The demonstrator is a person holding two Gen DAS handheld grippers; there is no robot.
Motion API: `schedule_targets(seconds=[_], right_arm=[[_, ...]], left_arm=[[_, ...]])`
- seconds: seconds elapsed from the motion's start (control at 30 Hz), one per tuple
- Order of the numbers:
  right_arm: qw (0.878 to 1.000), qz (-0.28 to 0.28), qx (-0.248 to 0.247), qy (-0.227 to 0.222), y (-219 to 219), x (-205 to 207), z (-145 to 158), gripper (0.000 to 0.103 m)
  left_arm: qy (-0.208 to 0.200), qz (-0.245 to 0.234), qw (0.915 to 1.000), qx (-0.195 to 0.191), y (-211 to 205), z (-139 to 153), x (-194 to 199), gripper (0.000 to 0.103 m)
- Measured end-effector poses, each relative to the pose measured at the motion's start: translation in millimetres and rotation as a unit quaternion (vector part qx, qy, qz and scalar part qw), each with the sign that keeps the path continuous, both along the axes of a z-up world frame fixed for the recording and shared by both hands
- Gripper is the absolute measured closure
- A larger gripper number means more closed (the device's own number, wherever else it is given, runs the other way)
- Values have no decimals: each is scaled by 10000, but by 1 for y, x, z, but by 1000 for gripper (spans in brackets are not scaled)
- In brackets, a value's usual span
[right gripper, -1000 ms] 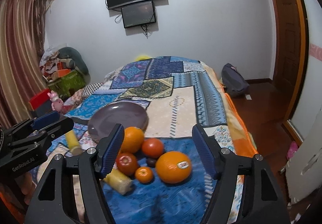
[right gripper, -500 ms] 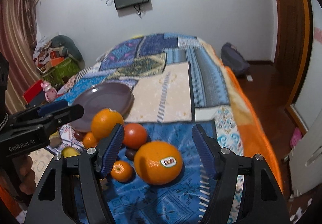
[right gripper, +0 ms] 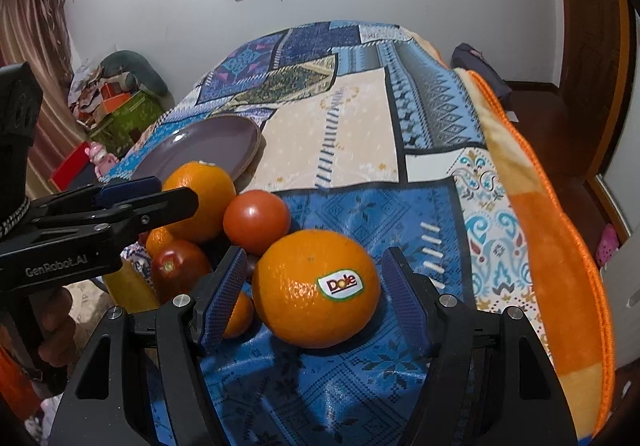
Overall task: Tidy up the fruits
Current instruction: 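Move the left tool toward a large orange while the right tool approaches the Dole orange, then close the left tool on the orange while the right tool grasps the Dole orange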
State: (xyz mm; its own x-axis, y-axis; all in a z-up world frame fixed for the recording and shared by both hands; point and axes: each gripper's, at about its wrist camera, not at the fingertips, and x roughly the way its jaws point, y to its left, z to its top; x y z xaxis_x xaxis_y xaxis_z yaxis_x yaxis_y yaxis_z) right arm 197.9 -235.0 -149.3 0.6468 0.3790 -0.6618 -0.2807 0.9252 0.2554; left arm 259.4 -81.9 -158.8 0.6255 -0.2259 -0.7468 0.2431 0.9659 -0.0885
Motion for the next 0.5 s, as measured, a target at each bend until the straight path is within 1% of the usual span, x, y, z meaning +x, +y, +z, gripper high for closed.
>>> schedule_targets(seconds=[0.1, 0.17, 0.4, 0.5], right_arm=[[9999, 35, 44, 91, 0, 2, -4, 36], [9999, 28, 85, 94, -2, 2, -5, 35], [9998, 74, 41, 179, -1, 1, -10, 31], [9993, 115, 91, 342, 0, 5, -17, 31]], left_arm=[[162, 17, 9999, -29, 0, -7, 5, 47], [254, 16, 9996, -75, 0, -11, 8, 48], [209, -9, 9997, 131, -7, -17, 10, 48], [209, -14, 9996, 182, -8, -18, 11, 48]])
